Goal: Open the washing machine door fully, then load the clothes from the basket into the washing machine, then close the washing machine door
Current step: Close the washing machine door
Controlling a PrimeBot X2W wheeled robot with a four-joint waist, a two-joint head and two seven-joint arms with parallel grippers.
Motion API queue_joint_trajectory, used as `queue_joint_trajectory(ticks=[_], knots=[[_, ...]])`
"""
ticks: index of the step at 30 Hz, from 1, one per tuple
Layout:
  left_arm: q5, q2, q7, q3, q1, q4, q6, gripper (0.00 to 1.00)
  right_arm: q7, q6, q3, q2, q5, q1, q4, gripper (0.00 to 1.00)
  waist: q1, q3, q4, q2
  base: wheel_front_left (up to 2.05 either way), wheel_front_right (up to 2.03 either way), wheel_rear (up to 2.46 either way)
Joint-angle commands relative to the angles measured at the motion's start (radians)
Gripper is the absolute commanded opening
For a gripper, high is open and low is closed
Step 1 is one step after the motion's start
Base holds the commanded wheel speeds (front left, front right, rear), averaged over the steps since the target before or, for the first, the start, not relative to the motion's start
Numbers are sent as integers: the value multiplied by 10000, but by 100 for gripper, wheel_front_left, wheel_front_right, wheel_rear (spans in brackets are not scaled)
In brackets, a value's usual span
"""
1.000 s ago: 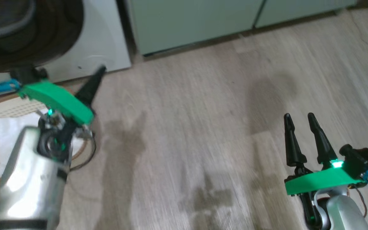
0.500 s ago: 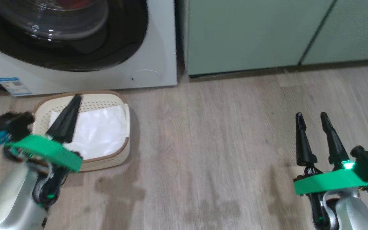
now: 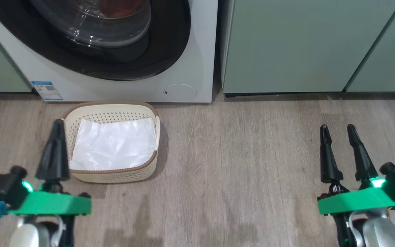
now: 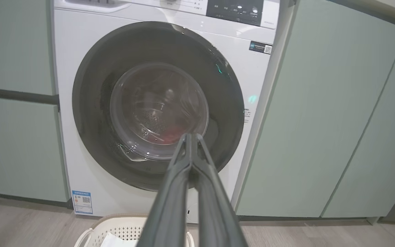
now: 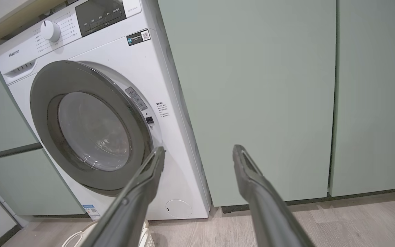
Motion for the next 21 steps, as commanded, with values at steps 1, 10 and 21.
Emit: queue_joint_trajectory(ticks=[1,10,21], knots=[[174,20,-49,301,-245,-426,-32,0,-93,71,251,-66,-59,-83,-363,100,0,-25,17,0,0,0,0],[449,-320,-50,-636,266,-52,-126,100,-93,71,353,-66,-45,-8,-154,100,0,-67,105,0,0,0,0],[596,-325,-51,-908,251,42,-129,100,-93,71,353,-66,-17,-58,-105,100,0,15,104,0,0,0,0]])
